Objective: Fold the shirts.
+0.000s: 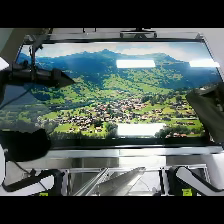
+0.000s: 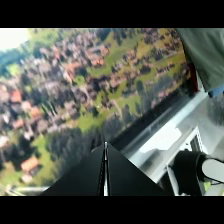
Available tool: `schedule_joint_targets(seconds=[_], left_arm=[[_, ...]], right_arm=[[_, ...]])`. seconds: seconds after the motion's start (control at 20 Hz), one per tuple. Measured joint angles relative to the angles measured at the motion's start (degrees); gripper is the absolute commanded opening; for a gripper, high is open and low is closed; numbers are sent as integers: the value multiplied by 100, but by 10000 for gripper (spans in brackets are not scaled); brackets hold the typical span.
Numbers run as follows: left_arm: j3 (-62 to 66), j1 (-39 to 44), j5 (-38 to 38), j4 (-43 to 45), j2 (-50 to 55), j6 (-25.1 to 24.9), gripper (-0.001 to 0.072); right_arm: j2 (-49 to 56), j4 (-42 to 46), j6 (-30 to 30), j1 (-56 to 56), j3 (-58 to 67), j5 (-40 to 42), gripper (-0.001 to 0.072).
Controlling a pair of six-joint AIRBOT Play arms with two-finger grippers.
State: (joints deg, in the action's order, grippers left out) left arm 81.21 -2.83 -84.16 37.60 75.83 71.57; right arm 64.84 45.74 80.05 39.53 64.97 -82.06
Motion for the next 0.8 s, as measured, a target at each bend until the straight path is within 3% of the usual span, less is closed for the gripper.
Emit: schedule_joint_targets(seconds=[0.25, 0.4, 0.8], left_arm=[[-2693, 378, 354, 24, -1572, -26, -1], [-3788, 564, 579, 22, -2214, -24, -1], [-4645, 667, 863, 4, -3176, 42, 0]], right_arm=[[-1709, -76, -496, -1519, -2430, 522, 18], [-2100, -81, -595, -1976, -3080, 778, 18], [-2245, -133, -619, -2240, -3436, 846, 18]])
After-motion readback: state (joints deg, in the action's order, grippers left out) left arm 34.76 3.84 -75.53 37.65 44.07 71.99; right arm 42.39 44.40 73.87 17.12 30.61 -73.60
